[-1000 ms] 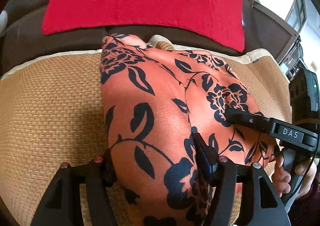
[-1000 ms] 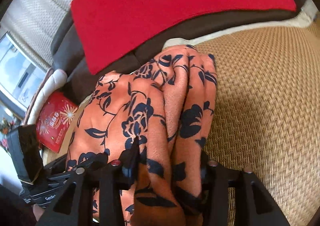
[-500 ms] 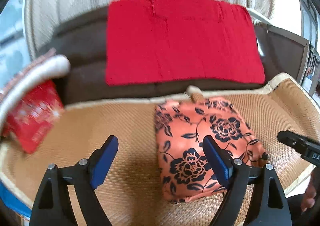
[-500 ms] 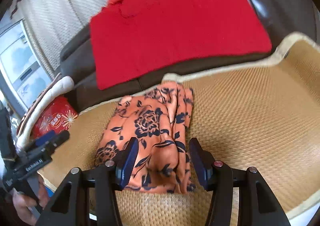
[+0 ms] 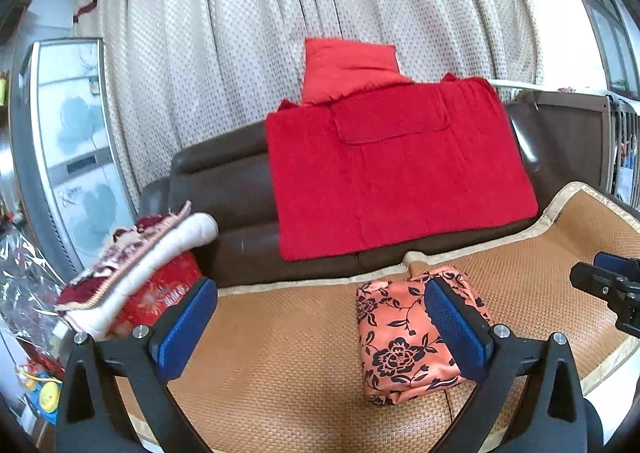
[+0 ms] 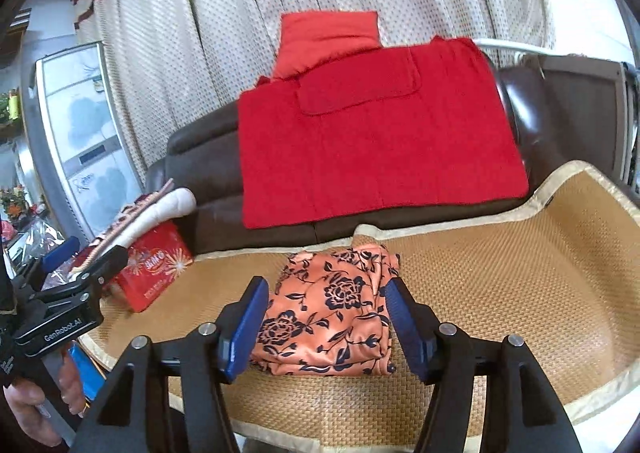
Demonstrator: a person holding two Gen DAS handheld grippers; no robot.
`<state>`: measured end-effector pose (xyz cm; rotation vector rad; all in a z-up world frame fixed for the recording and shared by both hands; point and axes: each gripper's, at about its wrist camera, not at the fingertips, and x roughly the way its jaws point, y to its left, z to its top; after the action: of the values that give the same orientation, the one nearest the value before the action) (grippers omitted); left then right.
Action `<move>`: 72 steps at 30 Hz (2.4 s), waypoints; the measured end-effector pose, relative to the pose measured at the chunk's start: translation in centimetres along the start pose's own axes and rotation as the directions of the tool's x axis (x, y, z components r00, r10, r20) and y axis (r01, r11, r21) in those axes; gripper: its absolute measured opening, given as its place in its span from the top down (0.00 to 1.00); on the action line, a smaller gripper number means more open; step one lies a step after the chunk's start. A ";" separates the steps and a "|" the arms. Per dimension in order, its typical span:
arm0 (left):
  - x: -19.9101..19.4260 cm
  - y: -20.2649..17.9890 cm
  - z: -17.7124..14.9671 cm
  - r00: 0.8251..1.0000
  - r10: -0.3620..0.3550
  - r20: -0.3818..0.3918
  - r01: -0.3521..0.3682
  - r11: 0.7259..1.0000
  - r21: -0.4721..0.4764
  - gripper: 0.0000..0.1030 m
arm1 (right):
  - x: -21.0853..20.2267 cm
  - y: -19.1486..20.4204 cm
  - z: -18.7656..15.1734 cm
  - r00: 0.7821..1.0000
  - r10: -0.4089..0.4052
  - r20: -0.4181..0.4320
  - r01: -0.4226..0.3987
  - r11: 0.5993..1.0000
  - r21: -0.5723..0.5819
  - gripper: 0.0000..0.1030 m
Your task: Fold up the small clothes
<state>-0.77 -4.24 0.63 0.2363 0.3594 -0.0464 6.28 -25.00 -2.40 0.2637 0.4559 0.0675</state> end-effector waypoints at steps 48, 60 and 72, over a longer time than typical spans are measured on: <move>-5.6 4.2 1.1 0.994 0.109 0.023 -0.104 0.982 -0.158 0.00 | -4.2 6.5 -0.5 1.000 -0.013 0.010 0.014 0.994 -0.106 0.28; -5.9 4.7 1.1 0.992 0.121 0.029 -0.115 0.980 -0.163 0.00 | -3.9 7.0 -0.6 1.000 -0.009 -0.001 0.009 0.993 -0.119 0.28; -6.3 5.8 1.1 0.991 0.126 0.037 -0.117 0.976 -0.185 0.00 | -3.6 7.6 -0.3 1.000 -0.002 -0.005 0.001 0.990 -0.142 0.28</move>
<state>-5.75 1.20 5.12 0.0751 0.2978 0.1012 2.84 -18.03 0.88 0.1235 0.4537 0.0984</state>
